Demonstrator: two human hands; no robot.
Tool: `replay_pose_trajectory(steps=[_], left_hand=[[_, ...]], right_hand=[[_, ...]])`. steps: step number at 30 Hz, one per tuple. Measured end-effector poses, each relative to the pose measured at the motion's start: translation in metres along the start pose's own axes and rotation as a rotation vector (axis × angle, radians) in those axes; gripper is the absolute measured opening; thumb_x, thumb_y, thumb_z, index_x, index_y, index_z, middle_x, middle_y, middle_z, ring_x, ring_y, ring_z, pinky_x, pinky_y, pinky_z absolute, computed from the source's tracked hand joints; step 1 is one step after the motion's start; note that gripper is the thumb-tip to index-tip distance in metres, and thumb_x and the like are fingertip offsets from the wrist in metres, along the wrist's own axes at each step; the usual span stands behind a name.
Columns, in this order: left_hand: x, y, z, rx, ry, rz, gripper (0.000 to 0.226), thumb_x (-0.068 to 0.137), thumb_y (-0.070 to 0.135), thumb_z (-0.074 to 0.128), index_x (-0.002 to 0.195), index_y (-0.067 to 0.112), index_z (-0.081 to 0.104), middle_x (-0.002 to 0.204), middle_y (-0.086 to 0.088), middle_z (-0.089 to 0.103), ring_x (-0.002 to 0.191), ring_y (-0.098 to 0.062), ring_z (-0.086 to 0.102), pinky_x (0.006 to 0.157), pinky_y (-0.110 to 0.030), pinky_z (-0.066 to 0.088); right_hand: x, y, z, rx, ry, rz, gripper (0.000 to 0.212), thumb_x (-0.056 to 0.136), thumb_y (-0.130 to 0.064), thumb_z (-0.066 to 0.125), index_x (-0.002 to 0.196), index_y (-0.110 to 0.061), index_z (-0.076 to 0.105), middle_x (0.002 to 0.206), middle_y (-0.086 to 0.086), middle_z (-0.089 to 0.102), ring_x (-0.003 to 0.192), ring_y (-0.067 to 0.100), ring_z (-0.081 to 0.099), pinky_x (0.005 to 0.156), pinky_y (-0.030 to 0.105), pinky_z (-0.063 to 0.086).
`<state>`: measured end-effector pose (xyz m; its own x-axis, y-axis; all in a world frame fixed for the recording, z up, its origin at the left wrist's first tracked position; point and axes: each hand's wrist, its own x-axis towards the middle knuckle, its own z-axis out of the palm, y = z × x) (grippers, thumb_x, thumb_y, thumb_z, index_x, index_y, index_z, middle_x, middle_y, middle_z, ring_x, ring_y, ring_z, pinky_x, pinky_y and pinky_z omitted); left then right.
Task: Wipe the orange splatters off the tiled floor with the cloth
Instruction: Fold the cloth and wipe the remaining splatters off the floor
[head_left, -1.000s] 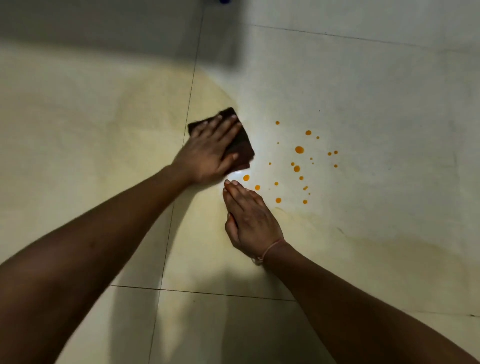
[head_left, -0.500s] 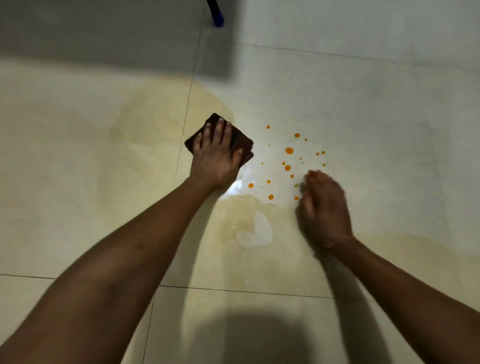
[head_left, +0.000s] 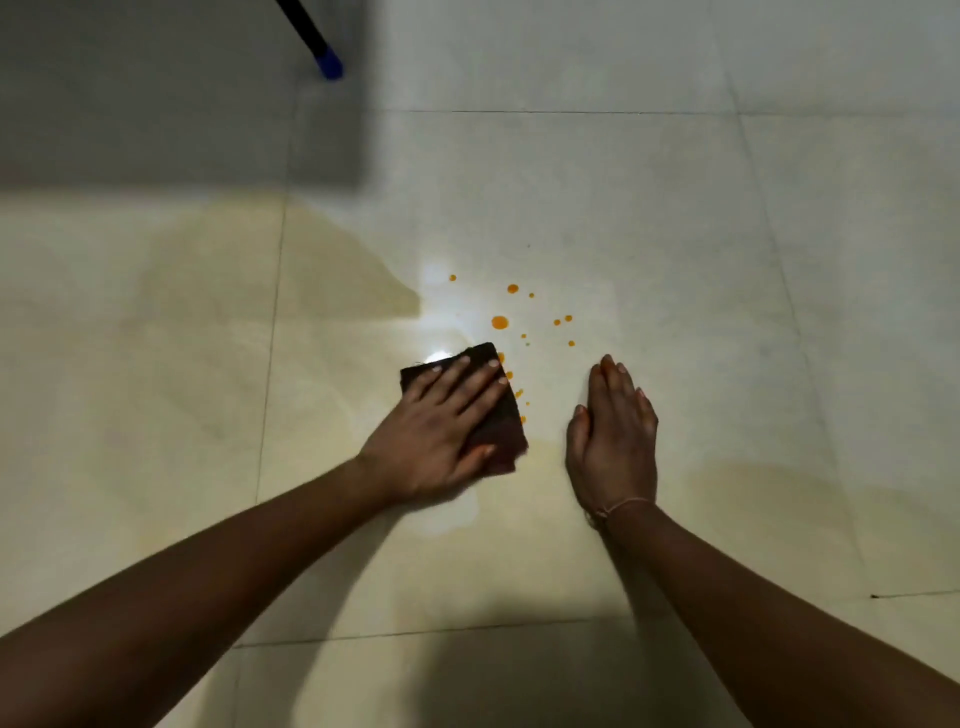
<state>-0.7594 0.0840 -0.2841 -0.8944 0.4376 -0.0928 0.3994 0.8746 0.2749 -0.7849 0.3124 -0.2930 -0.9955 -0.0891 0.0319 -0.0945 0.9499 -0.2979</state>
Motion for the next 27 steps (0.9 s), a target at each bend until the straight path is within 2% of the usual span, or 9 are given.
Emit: replay_pose_trajectory(steps=[4,6,10,15,17,20,22,25,27], left_hand=[[0.101,-0.027,-0.022,-0.022,0.164,-0.506,0.070,0.095,0.053,0.028,0.154,0.016,0.020,0.162,-0.007,0.017,0.147,-0.034,0.015,0.115,-0.047,0.013],[0.128,0.004,-0.018,-0.059,0.143,-0.479,0.070,0.095,0.055,0.029,0.153,0.016,0.022,0.162,-0.008,0.017,0.146,-0.034,0.016,0.115,-0.048,0.014],[0.070,0.025,-0.004,0.005,0.032,-0.069,0.072,0.090,0.057,0.031,0.153,0.022,0.026,0.161,-0.005,0.021,0.146,-0.031,0.021,0.115,-0.048,0.019],[0.132,-0.054,-0.034,-0.033,0.157,-0.581,0.068,0.095,0.053,0.027,0.154,0.019,0.021,0.161,-0.010,0.017,0.146,-0.036,0.015,0.115,-0.050,0.014],[0.144,-0.012,-0.024,-0.025,0.113,-0.417,0.070,0.093,0.055,0.026,0.154,0.021,0.022,0.162,-0.009,0.017,0.147,-0.036,0.016,0.115,-0.049,0.013],[0.089,0.025,-0.007,0.047,-0.056,0.151,0.070,0.091,0.056,0.030,0.153,0.025,0.024,0.161,-0.004,0.019,0.147,-0.030,0.019,0.116,-0.047,0.016],[0.083,-0.016,-0.013,0.099,-0.049,0.233,0.070,0.091,0.055,0.033,0.153,0.025,0.025,0.161,-0.005,0.021,0.146,-0.031,0.021,0.114,-0.044,0.016],[0.139,-0.059,-0.039,0.040,0.087,-0.303,0.068,0.094,0.054,0.027,0.154,0.023,0.021,0.161,-0.009,0.019,0.146,-0.035,0.019,0.114,-0.047,0.015],[0.162,-0.028,-0.033,-0.002,0.090,-0.379,0.067,0.094,0.056,0.027,0.152,0.022,0.023,0.160,-0.009,0.022,0.146,-0.033,0.018,0.115,-0.048,0.014]], right_hand=[[0.001,0.002,0.004,-0.040,0.008,0.005,0.055,0.092,-0.026,0.032,0.141,-0.004,0.045,0.151,0.012,0.040,0.140,0.022,0.035,0.114,0.042,0.025],[0.000,0.002,0.005,-0.048,0.007,0.004,0.055,0.091,-0.025,0.033,0.141,-0.005,0.045,0.151,0.011,0.040,0.141,0.021,0.034,0.114,0.041,0.024],[0.000,0.005,0.003,-0.019,0.002,0.006,0.054,0.090,-0.021,0.033,0.141,-0.005,0.044,0.152,0.010,0.040,0.142,0.021,0.032,0.116,0.041,0.023],[0.000,0.005,0.005,-0.003,0.013,0.010,0.055,0.091,-0.019,0.030,0.142,-0.003,0.043,0.151,0.012,0.041,0.141,0.022,0.033,0.116,0.040,0.021],[0.000,0.006,0.005,0.038,0.034,0.014,0.055,0.089,-0.017,0.030,0.141,-0.003,0.043,0.149,0.013,0.042,0.141,0.022,0.033,0.116,0.039,0.021],[-0.001,0.007,0.005,0.124,0.061,0.048,0.056,0.087,-0.013,0.029,0.141,-0.002,0.042,0.148,0.014,0.043,0.140,0.021,0.030,0.117,0.036,0.018],[-0.001,0.006,0.005,0.122,0.062,0.047,0.057,0.087,-0.013,0.028,0.141,-0.002,0.042,0.148,0.014,0.043,0.141,0.021,0.029,0.117,0.036,0.018],[-0.001,0.007,0.007,0.092,0.061,0.039,0.056,0.089,-0.015,0.027,0.141,-0.001,0.042,0.148,0.014,0.043,0.140,0.021,0.029,0.117,0.037,0.018],[-0.002,0.008,0.009,0.098,0.058,0.029,0.056,0.088,-0.014,0.028,0.141,-0.001,0.042,0.148,0.015,0.043,0.140,0.021,0.030,0.117,0.038,0.019]])
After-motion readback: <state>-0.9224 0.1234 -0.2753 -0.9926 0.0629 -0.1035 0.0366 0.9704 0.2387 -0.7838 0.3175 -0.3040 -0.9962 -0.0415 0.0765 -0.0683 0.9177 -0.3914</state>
